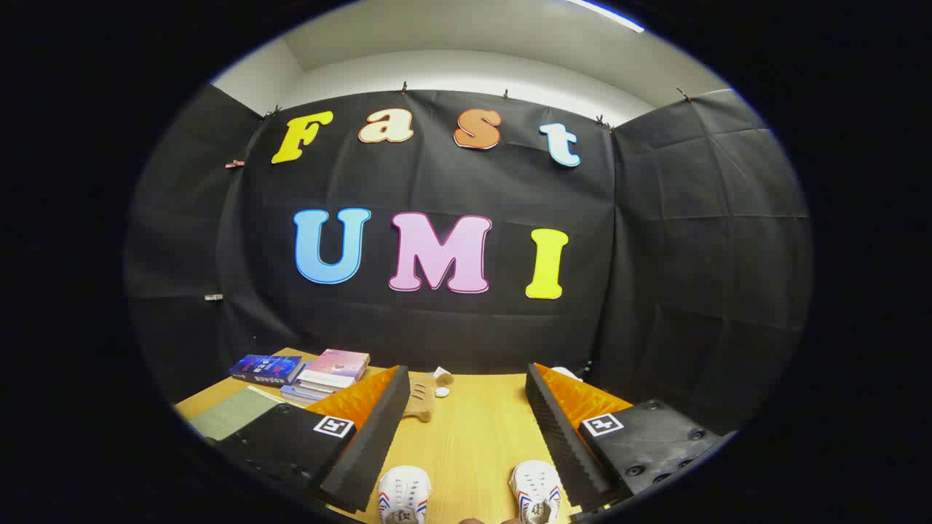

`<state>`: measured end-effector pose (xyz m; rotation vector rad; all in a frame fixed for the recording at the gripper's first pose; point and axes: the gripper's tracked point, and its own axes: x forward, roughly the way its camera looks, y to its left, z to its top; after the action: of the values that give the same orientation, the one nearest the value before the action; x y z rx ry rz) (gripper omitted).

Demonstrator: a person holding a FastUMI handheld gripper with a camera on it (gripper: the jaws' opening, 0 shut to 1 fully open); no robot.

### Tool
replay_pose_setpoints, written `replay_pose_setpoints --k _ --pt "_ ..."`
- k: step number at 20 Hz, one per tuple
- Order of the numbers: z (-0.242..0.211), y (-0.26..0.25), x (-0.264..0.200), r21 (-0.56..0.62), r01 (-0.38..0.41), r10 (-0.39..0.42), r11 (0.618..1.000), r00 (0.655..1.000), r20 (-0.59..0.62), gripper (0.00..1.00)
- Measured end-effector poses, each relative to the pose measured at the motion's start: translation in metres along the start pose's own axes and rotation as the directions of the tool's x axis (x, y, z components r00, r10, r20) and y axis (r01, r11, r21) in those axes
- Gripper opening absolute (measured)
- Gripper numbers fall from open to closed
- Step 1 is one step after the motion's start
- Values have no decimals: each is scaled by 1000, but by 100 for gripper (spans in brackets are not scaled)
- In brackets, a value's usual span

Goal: Open the storage box then place both shoes into the box .Put the left shoe in first, then the right shoe, with the right side of both shoes facing outward in a uniform manner.

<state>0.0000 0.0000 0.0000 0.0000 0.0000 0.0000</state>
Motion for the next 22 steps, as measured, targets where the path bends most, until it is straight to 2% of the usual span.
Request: replay_pose_setpoints --k 10,22 --pt "-6 22 -12 -18 -34 34 999 999 5 97" --pt "-10 17 -17 -21 24 -24 999 1000 4 97"
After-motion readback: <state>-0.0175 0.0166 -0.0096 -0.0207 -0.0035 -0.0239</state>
